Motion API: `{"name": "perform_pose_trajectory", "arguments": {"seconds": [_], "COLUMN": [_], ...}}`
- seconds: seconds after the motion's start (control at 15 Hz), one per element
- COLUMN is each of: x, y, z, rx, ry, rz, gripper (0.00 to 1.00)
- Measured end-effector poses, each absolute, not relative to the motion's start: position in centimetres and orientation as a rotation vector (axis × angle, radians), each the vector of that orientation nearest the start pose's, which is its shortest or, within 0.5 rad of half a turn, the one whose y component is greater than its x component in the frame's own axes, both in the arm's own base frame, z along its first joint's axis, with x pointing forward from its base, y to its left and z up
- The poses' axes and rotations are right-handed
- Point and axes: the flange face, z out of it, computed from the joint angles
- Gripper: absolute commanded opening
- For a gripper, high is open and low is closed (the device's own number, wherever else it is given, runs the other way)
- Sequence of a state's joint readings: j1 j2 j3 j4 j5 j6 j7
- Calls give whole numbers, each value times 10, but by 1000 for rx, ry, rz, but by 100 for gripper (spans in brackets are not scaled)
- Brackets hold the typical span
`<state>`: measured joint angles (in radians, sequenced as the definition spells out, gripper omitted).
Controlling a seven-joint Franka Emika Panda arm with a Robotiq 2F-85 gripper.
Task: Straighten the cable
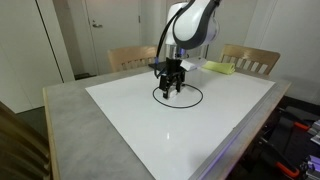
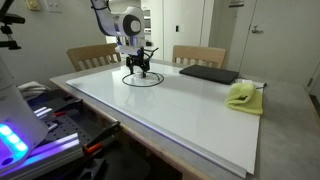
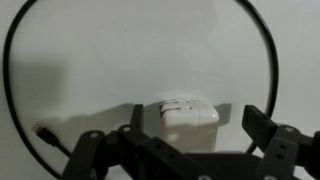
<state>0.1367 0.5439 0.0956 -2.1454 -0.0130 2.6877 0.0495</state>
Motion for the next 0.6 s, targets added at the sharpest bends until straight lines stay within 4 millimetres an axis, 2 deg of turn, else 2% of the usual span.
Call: {"name": "perform_pose_trajectory", "arguments": {"seconds": [0.53,0.6], "x": [556,557], "y": [127,127], "z": [143,143], "rx": [-3081,-3081], "ry": [-299,-298], "rz": [0,-2], "gripper": [100,77]}}
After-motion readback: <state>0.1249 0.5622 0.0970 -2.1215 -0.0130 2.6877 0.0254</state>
